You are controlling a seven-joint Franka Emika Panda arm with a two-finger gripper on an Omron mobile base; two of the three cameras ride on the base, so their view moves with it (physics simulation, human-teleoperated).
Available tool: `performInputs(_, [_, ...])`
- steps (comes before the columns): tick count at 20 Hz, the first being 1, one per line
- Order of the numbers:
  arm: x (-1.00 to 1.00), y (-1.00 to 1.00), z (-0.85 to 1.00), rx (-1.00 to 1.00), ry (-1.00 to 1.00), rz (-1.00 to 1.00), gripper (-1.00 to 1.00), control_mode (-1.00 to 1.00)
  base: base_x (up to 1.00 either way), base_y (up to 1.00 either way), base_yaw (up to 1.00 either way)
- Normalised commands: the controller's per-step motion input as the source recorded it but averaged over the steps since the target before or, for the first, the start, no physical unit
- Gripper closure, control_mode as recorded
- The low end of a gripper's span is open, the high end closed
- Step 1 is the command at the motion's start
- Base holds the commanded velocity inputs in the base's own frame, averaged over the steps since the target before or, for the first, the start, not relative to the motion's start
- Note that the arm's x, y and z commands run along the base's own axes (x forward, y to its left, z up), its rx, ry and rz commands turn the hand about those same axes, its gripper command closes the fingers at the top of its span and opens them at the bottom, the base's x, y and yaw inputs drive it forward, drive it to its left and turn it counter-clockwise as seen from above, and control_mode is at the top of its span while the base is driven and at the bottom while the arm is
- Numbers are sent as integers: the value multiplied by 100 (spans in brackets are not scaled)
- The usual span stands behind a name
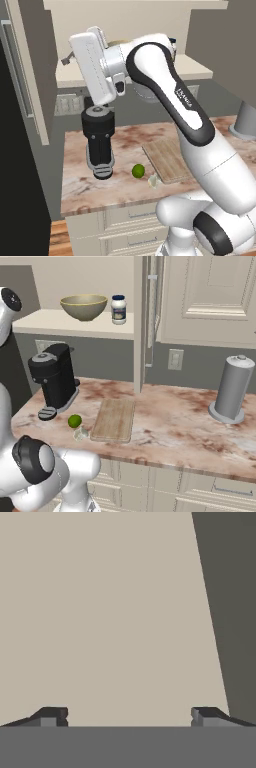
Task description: Open the cabinet. Place the bowl and condiment on the counter. Then place the lime and garlic on the cutting board.
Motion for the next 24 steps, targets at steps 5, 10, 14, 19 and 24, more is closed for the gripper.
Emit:
performInputs(5, [10, -46, 0, -2, -3, 0, -100, -100, 0, 0, 0])
performInputs(10, [6, -37, 0, -3, 0, -2, -100, -100, 0, 0, 0])
performInputs(14, [3, -33, 0, -5, 0, -8, -100, -100, 0, 0, 0])
performInputs(19, [0, -31, 0, -7, 0, -10, -100, -100, 0, 0, 0])
performInputs(24, [1, -31, 0, -8, 0, -11, -100, -100, 0, 0, 0])
